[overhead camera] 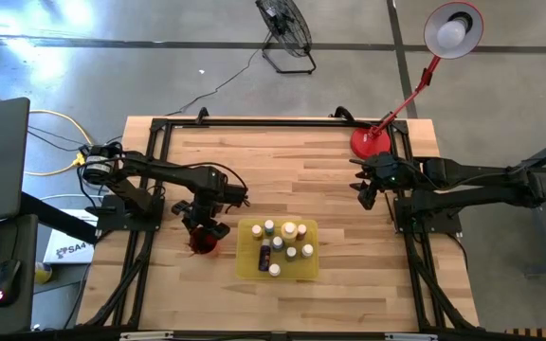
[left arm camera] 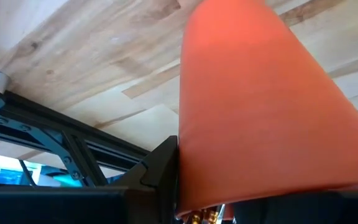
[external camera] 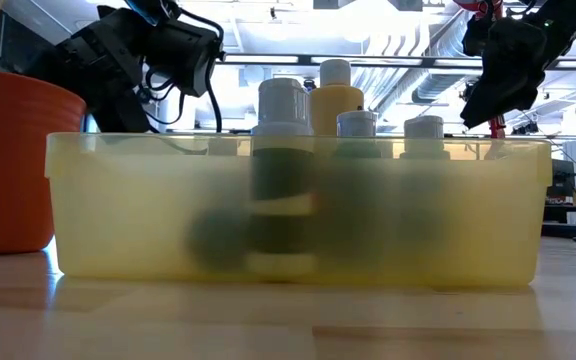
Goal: Pick & Place Paint Supplies
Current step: Adjust the orange cup
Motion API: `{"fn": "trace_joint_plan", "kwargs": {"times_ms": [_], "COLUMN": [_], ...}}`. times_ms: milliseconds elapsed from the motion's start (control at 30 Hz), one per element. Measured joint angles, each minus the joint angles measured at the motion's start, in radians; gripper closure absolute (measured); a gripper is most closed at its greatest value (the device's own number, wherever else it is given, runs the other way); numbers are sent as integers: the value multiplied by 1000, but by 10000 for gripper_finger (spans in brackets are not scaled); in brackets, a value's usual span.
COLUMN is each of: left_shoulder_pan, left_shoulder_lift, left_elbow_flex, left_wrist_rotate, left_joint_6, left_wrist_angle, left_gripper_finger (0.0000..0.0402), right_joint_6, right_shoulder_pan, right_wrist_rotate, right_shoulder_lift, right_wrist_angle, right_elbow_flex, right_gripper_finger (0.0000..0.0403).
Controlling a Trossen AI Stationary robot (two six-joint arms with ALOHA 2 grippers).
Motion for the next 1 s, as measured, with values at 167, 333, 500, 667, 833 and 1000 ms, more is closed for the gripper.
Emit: {"fn": "trace_joint_plan", "kwargs": {"times_ms": [167,333,500,667,833,1000], "left_shoulder_pan": [0,0,0,0,0,0], "left_shoulder_lift": [-1,-1,-1,-1,-1,0], "left_elbow_flex": [0,0,0,0,0,0], "left_wrist_rotate": [-32,-32,-32,-31,-1,14], "left_joint_6": [0,0,-8,-8,-8,-8], "left_wrist_angle": [-3,-1,-1,-2,0,1], "left_gripper_finger": [286,281,249,215,206,206], "right_joint_6": [0,-1,-1,-2,-3,-2], "right_shoulder_pan": [0,0,0,0,0,0], "right_wrist_rotate": [0,0,0,0,0,0], "right_shoulder_lift": [0,0,0,0,0,0], "right_wrist_angle": [0,0,0,0,0,0], "right_elbow_flex": [0,0,0,0,0,0], "right_gripper_finger": [229,229,229,229,229,229]}}
